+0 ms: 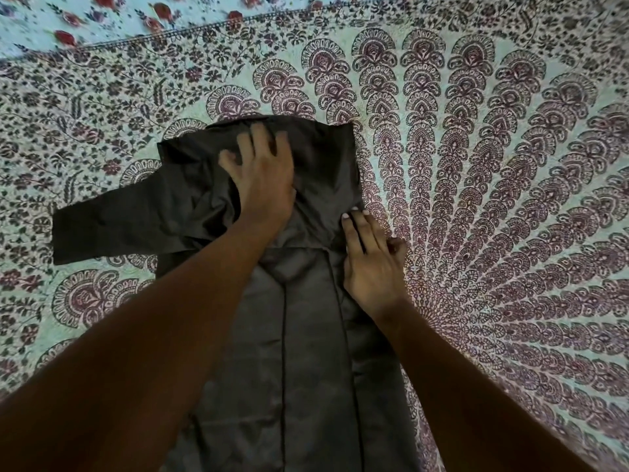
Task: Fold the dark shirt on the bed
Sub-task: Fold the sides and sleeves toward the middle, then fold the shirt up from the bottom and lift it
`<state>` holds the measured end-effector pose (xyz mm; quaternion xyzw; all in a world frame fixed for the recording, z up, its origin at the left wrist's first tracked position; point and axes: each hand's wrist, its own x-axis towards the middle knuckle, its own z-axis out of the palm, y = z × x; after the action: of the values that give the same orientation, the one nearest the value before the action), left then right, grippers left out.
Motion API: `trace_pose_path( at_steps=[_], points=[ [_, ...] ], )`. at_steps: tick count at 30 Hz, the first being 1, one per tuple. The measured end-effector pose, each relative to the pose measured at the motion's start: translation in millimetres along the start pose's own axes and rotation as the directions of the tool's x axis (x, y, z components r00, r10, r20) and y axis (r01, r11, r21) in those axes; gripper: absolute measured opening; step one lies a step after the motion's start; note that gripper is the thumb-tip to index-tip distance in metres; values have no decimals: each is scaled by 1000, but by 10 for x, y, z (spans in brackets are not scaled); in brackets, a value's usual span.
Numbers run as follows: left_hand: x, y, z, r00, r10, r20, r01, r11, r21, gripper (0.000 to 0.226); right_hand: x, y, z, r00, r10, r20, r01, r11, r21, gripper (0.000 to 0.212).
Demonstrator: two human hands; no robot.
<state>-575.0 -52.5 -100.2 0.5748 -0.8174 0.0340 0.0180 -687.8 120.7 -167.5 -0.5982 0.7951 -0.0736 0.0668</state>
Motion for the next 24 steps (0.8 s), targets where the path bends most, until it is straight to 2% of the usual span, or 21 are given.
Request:
trace_pose_path(
  at_steps=[2, 3, 5, 6, 7, 9, 11, 15, 18, 20, 22, 24],
  points=[
    [3, 118, 4, 972, 160, -175, -164, 986, -13, 57, 23, -5, -14, 998, 8, 62, -8, 1000, -9, 72],
    [3, 195, 30, 923, 304, -235, -320, 947, -31, 51, 35, -9, -20, 996, 9, 89, -8, 1000, -13, 73],
    [-7, 343, 106, 757, 625, -193, -644, 764, -52, 50, 35, -15, -29, 992, 12, 122, -11, 1000, -6, 73],
    [-10, 391, 157, 687, 718, -116, -726, 686, -53, 52, 30, -20, -30, 992, 15, 128, -16, 1000, 4, 72],
    [-1, 415, 210, 667, 744, -35, -744, 665, -55, 53, 27, -23, -32, 991, 16, 131, -18, 1000, 10, 72],
    [45, 402, 320, 739, 665, 111, -662, 747, -68, 55, 22, -20, -26, 991, 14, 132, -14, 1000, -1, 73],
    [133, 332, 424, 796, 572, 199, -573, 817, -56, 60, 16, -23, -22, 992, 16, 123, -14, 1000, -23, 74],
    [321, 257, 530, 759, 585, 285, -592, 803, -69, 71, -3, 18, 2, 996, 6, 90, -3, 999, -34, 67],
    [417, 324, 574, 775, 558, 296, -560, 824, -89, 75, -2, 46, 13, 999, 11, 35, -10, 999, -33, 58],
    [406, 365, 568, 798, 555, 233, -555, 829, -74, 73, -12, 44, 31, 1000, 16, 14, -15, 999, -35, 57],
    [334, 409, 533, 845, 530, 71, -532, 847, 6, 67, -27, 41, 43, 1000, 21, -2, -21, 999, -41, 57],
    [284, 449, 501, 896, 436, -84, -429, 899, 87, 54, -25, 41, 46, 1000, 24, -11, -24, 999, -37, 58]
  ],
)
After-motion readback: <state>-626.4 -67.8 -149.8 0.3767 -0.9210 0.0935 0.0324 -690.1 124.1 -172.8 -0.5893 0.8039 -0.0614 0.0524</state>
